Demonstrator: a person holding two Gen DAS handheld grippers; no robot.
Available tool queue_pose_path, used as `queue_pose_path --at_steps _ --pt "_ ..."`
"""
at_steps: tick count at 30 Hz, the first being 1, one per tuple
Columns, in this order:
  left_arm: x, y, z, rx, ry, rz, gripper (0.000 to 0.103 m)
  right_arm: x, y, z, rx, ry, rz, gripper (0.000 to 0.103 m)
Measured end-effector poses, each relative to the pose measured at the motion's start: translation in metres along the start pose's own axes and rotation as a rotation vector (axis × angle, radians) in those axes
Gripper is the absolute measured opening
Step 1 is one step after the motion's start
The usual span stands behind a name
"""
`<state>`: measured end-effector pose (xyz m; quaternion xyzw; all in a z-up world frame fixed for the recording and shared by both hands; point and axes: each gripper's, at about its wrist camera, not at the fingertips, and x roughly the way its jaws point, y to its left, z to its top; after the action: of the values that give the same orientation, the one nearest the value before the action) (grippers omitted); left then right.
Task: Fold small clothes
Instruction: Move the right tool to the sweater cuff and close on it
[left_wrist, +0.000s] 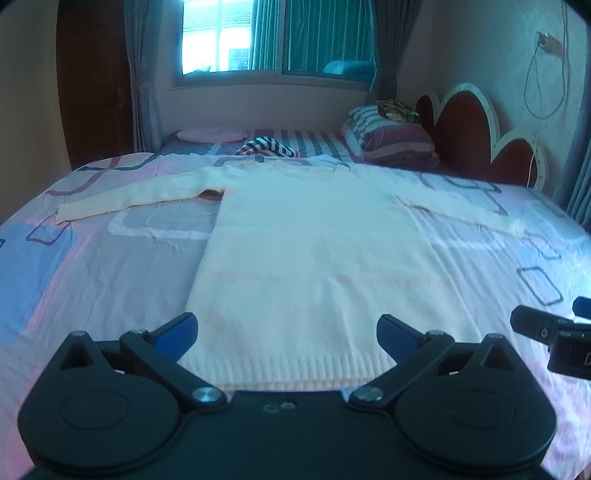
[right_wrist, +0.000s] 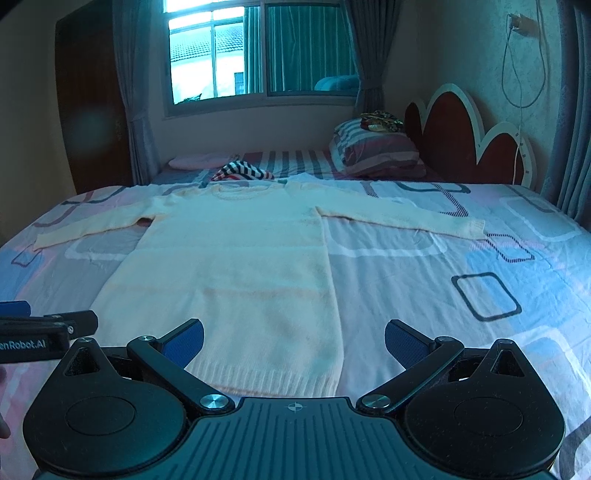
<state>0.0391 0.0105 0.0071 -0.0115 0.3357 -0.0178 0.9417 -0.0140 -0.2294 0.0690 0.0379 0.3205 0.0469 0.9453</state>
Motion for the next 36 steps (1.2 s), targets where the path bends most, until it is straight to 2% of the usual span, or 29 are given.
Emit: queue_pose_path --at_steps 6,11,16,22,26,29,31,36 --pt "0.011 -0.003 0.008 0.021 -0.027 0.017 0.103 0.014 -0.010 0.009 0.011 0.005 -0.022 0.103" --pt "0.030 0.007 0.014 -0.041 0.021 -0.007 0.103 0.030 -0.023 0.018 0.022 0.011 -0.052 0.103" --pt "0.038 0.001 0.027 -0.003 0.000 -0.009 0.103 0.045 -0.038 0.028 0.043 0.009 -0.076 0.103" --pt "0.064 0.002 0.039 0.023 0.028 0.037 0.103 0.067 -0.056 0.042 0.063 0.003 -0.104 0.103" --pt "0.089 -0.003 0.051 0.087 0.050 0.046 0.103 0.084 -0.070 0.052 0.081 -0.006 -0.123 0.103" --pt "0.106 -0.002 0.061 0.082 0.017 0.064 0.103 0.099 -0.083 0.061 0.099 -0.022 -0.116 0.103" --pt "0.113 0.001 0.067 0.055 -0.006 0.101 0.103 0.110 -0.092 0.068 0.095 -0.035 -0.144 0.103" --pt "0.133 0.005 0.082 -0.013 -0.106 0.116 0.103 0.137 -0.119 0.086 0.114 -0.072 -0.183 0.103"
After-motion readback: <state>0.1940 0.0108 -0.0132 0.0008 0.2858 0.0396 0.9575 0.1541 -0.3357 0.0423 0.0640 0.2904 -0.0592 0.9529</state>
